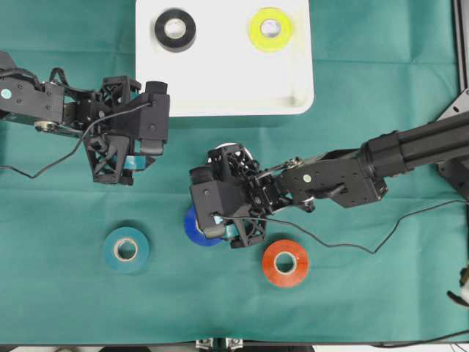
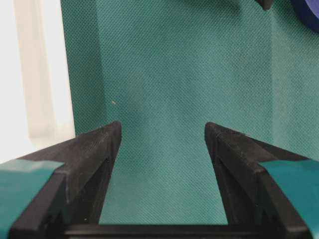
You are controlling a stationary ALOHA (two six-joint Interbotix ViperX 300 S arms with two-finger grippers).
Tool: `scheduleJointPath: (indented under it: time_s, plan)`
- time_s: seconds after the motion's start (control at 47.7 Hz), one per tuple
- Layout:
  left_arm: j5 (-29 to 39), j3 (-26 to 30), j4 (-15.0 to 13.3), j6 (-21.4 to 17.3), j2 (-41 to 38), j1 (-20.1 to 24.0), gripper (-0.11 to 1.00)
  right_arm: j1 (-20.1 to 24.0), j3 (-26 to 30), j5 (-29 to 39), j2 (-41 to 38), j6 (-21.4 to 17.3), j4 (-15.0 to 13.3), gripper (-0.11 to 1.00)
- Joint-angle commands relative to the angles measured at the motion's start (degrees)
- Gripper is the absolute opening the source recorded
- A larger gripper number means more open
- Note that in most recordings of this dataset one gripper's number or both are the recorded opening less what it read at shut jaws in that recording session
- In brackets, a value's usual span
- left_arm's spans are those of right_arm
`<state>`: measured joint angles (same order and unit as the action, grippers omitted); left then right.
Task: Put the tape alternately from left to right into the white case.
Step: 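Lower the right gripper into the blue tape roll's hole, then grip the blue roll with the right gripper and lift it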
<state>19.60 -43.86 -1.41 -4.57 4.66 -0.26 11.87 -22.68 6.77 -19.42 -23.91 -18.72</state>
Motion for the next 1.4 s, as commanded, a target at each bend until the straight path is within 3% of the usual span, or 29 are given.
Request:
scheduleJointPath:
  time_s: [0.0,0.293,0.398,0.44,0.607,1.089,1.382]
  plan:
    - [-0.26,0.62,-0.18,0.09,1.41,-0.09,0.97,0.18,0.97,0.44,0.79,0.09,0.09,0.85]
    - [-0.35,0.62,-0.18,0.09,1.41,-0.09,0.97,0.18,1.05,0.70,0.79,0.09,-0.18,0.84]
    - [-0.26,0.62,-0.18,0.09,1.41,-0.09,0.97,0.18,1.32,0.70,0.88,0.35,-0.26,0.78]
    - [-0.26,0.70,-0.09,0.09,1.41,-0.09,0.97,0.18,1.41,0.62,0.88,0.44,-0.26,0.72]
    - [-0.26,0.62,-0.18,0.09,1.41,-0.09,0.97,0.18,1.76,0.70,1.05,0.62,-0.53,0.30]
    - [-0.26,0.79,-0.09,0.09,1.41,-0.09,0.97,0.26,1.76,0.70,2.64,0.70,-0.70,0.29]
    - [-0.35,0.88,-0.18,0.09,1.41,-0.09,0.97,0.18,-0.09,2.11,7.91,0.62,-0.70,0.29]
